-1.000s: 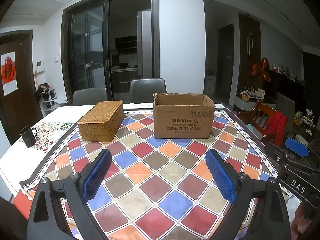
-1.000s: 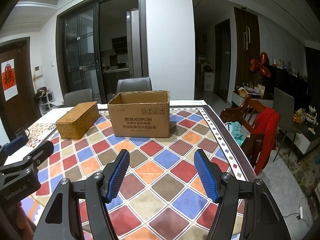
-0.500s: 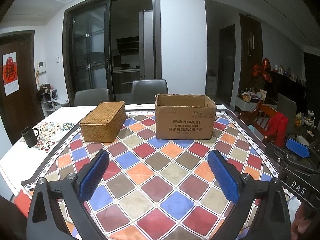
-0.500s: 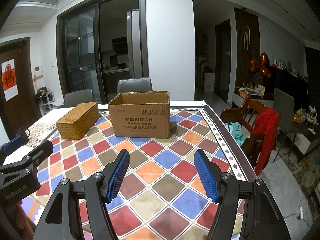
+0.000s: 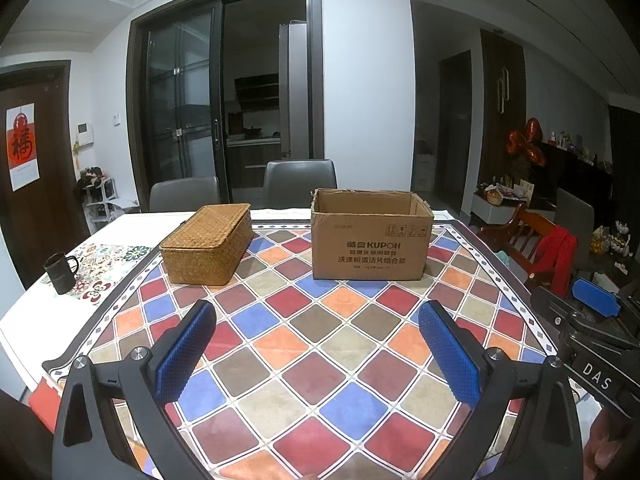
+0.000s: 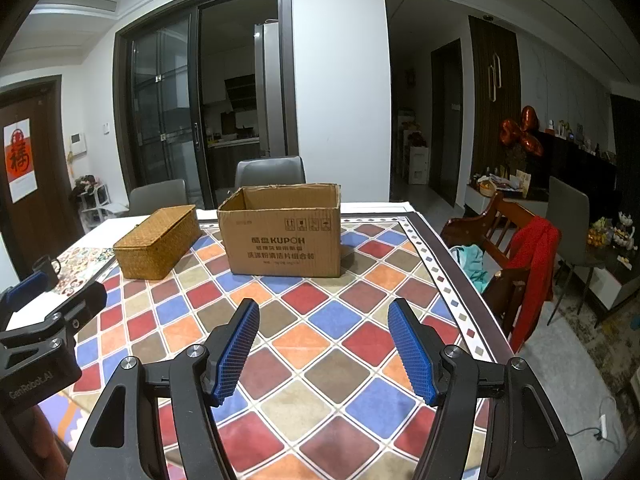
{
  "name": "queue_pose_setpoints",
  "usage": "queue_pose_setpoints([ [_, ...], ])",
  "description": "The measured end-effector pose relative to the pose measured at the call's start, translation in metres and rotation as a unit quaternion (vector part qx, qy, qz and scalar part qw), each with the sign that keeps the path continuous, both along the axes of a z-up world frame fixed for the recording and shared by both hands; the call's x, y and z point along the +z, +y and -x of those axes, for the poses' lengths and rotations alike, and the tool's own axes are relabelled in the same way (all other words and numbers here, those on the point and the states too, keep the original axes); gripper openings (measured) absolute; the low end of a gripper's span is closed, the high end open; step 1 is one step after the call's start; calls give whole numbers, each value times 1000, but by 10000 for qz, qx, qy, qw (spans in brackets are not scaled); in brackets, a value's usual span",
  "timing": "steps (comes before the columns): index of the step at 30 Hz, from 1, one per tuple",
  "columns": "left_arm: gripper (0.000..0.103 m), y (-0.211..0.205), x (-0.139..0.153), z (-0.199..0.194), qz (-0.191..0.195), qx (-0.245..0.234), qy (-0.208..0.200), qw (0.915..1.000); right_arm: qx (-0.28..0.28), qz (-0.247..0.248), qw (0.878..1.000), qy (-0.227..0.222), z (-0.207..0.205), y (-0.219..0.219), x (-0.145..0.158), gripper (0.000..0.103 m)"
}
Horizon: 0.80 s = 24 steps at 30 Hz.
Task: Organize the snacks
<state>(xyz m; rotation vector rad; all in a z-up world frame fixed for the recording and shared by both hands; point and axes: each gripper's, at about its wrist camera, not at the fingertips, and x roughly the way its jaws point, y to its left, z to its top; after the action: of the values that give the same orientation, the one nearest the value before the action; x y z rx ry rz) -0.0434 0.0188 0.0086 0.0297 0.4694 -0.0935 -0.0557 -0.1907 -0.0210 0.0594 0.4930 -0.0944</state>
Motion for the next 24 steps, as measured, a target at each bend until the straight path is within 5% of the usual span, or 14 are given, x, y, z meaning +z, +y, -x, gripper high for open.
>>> queue_pose_setpoints([
  [24, 103, -2, -7, -3, -48, 204, 7, 9998, -18, 25, 10000, -8, 0, 0, 1, 68],
])
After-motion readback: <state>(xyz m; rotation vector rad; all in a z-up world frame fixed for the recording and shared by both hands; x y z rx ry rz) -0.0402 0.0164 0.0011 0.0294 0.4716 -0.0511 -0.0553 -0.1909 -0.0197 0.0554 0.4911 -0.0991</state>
